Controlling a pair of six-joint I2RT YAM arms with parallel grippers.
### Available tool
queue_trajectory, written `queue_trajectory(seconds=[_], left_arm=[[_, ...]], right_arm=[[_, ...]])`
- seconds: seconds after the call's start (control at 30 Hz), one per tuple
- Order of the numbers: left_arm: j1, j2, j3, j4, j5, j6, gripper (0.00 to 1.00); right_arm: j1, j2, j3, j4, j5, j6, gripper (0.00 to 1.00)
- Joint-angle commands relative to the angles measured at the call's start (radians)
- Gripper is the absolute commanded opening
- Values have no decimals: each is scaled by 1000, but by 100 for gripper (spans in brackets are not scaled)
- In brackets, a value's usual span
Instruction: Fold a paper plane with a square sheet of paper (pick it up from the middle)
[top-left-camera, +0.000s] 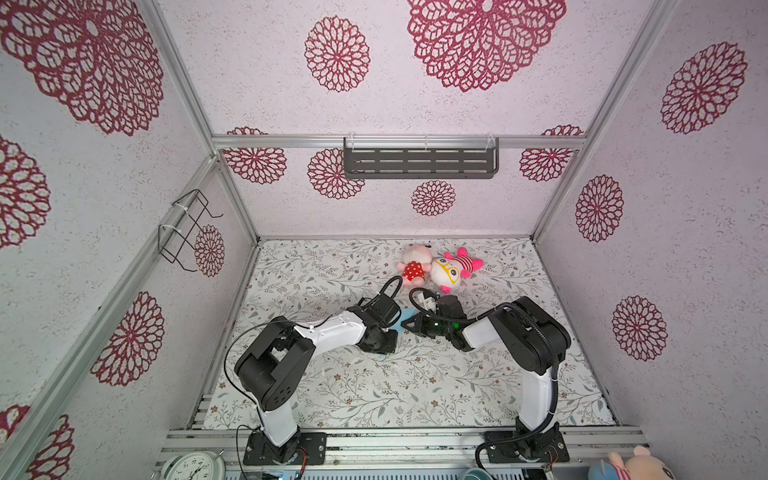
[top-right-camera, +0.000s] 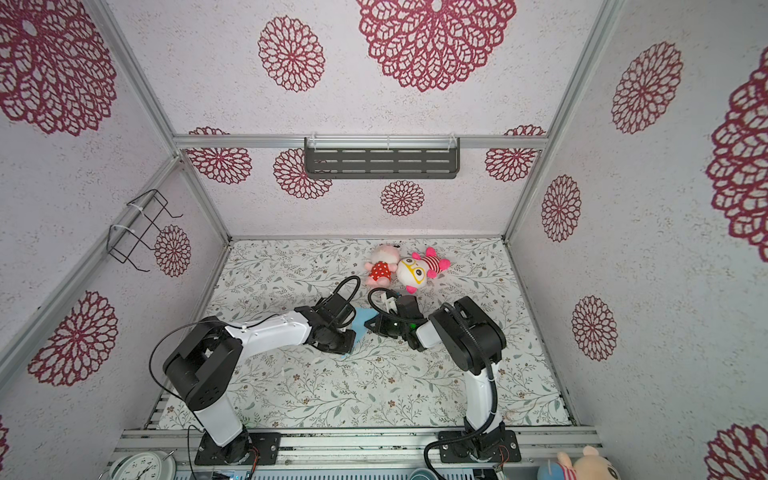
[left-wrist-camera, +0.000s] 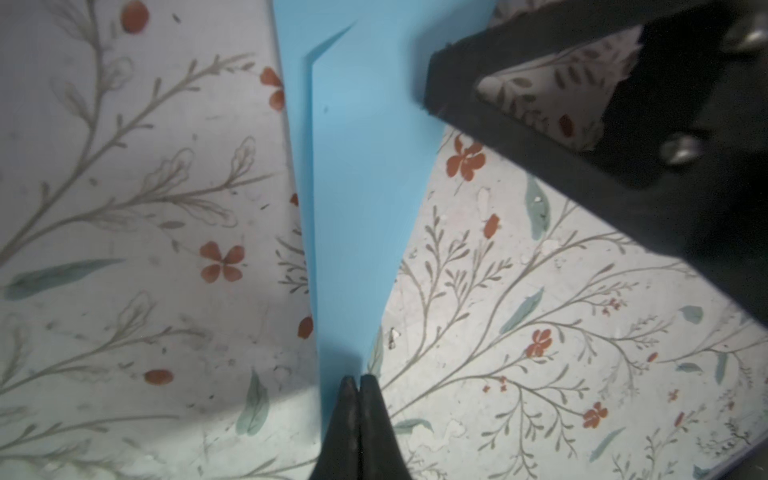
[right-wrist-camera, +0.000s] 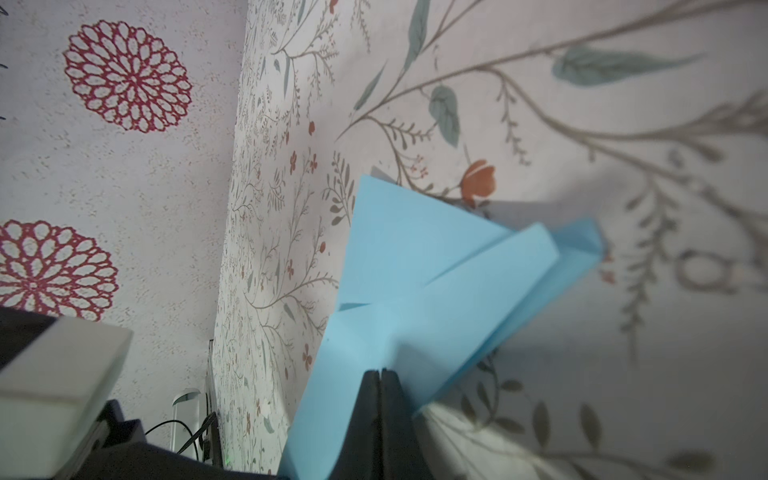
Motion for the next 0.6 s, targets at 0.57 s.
queue_trajectory(seconds=[0.57], left_arm=[[-25,-36,54,-35,-59,16,4]], right_arm=[[5,31,6,-53,43,0,0]])
